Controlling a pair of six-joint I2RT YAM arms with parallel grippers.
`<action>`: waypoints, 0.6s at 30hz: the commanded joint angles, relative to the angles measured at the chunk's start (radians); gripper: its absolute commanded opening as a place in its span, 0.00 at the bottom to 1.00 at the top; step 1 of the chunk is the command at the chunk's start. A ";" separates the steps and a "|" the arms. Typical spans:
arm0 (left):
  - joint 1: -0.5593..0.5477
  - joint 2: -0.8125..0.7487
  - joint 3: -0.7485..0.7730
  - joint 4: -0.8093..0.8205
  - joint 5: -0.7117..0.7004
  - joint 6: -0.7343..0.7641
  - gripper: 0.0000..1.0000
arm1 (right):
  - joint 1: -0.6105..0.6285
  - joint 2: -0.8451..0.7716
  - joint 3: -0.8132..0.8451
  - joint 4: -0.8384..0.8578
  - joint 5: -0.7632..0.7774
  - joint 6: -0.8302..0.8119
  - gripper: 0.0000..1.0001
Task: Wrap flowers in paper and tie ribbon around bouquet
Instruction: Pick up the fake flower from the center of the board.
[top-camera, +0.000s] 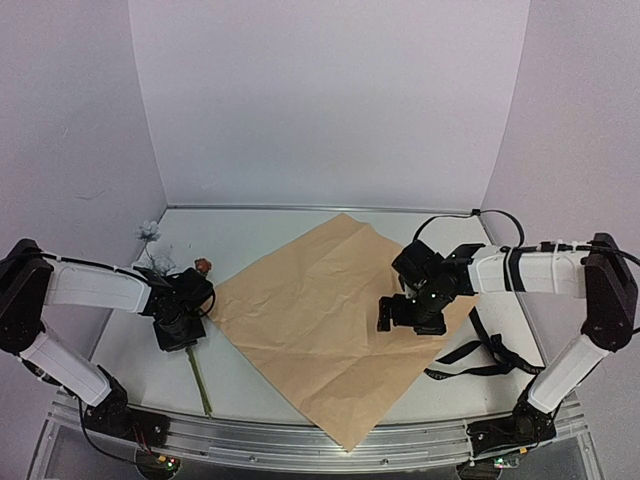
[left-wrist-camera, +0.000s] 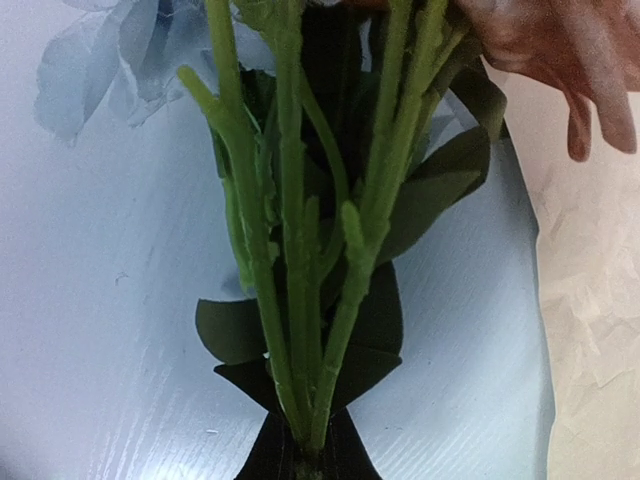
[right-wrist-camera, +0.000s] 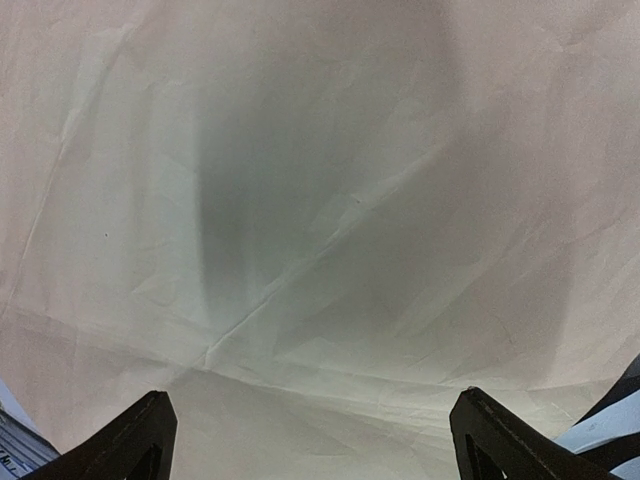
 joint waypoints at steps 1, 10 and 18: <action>0.003 -0.064 0.093 -0.112 -0.123 0.051 0.00 | -0.009 0.023 0.081 -0.006 0.078 -0.031 0.98; 0.003 -0.173 0.250 -0.167 -0.193 0.228 0.00 | -0.117 -0.056 0.042 -0.066 0.160 -0.023 0.98; 0.003 -0.153 0.354 -0.191 -0.130 0.245 0.00 | -0.200 -0.118 -0.026 -0.098 0.176 0.025 0.98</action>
